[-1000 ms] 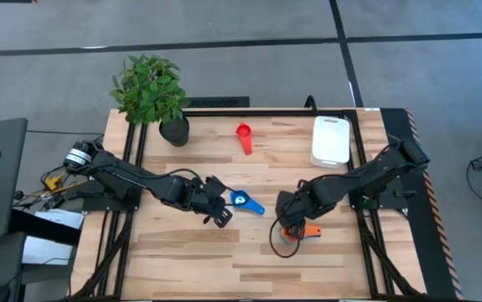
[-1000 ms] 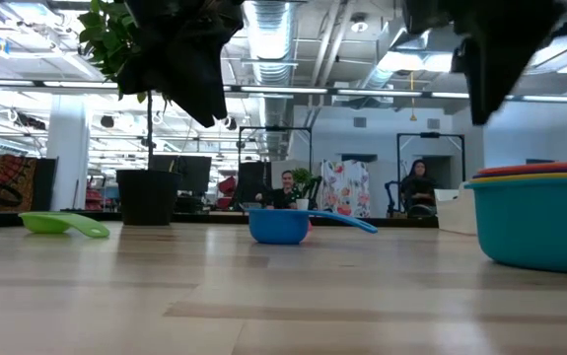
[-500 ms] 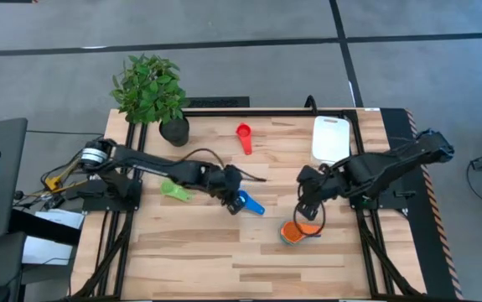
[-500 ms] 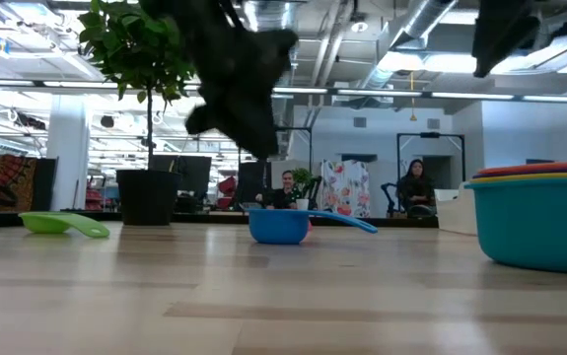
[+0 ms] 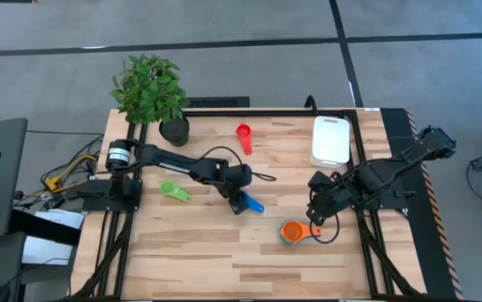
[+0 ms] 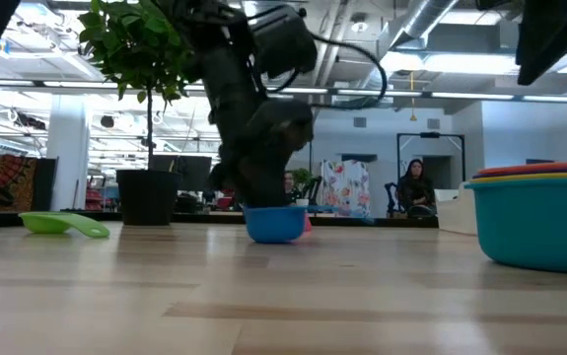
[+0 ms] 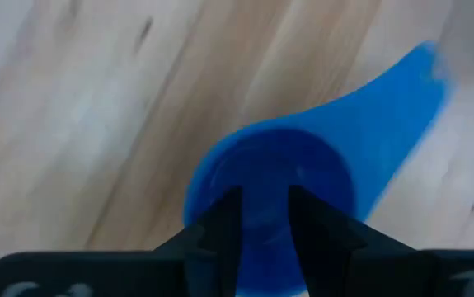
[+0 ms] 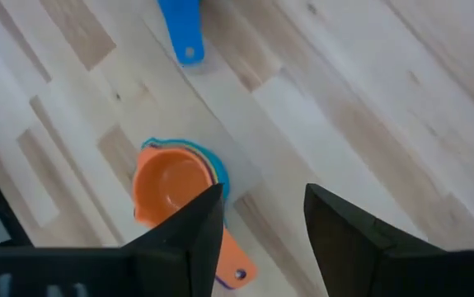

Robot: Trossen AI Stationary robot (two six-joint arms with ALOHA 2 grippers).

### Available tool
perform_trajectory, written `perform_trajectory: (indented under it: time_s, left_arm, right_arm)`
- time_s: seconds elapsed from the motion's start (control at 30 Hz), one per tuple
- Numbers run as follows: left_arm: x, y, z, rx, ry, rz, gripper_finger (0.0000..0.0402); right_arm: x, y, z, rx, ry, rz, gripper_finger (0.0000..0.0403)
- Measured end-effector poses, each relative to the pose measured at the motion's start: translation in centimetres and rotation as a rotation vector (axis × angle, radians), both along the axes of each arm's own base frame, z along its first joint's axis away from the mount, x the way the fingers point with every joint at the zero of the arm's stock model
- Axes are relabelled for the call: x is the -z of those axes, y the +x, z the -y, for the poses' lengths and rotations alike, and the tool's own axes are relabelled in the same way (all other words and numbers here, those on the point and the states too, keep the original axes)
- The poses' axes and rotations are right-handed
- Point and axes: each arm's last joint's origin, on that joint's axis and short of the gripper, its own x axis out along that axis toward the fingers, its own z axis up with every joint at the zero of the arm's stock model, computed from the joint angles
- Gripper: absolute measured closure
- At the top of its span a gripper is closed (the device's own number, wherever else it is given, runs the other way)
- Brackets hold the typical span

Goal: Nest measuring cups in basket
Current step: Stack the blue measuring cup on the orange measuring cup

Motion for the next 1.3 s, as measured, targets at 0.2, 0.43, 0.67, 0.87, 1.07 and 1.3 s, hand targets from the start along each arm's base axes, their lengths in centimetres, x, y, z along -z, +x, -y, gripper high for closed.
perform_trajectory:
  time_s: [0.2, 0.43, 0.67, 0.87, 1.07, 1.3]
  left_arm:
    - [0.9, -0.2, -0.1, -0.061, -0.010, -0.056, 0.0350]
    - [-0.7, 0.0, -0.1, -0.153, -0.058, -0.030, 0.0396]
    - [-2.4, 1.0, 1.0, -0.223, -0.069, 0.030, 0.0401]
    - [-3.5, 1.3, 1.1, -0.166, 0.010, 0.013, 0.0400]
    - [-4.2, 1.2, -0.2, -0.042, 0.131, -0.023, 0.0365]
    - [-3.0, 1.3, -1.4, 0.211, 0.194, -0.063, 0.0306]
  right_arm:
    - [0.1, -0.5, -1.2, 0.032, -0.005, 0.024, 0.0219]
    - [0.2, -0.9, -1.7, 0.058, 0.009, 0.016, 0.0246]
    - [0.2, -1.4, -2.0, 0.089, -0.003, 0.017, 0.0275]
    - [0.2, -1.7, -2.3, 0.091, -0.015, 0.023, 0.0282]
    - [0.2, -1.6, -2.2, 0.099, -0.027, 0.040, 0.0255]
    - [0.1, -1.5, -2.3, 0.117, -0.008, 0.052, 0.0216]
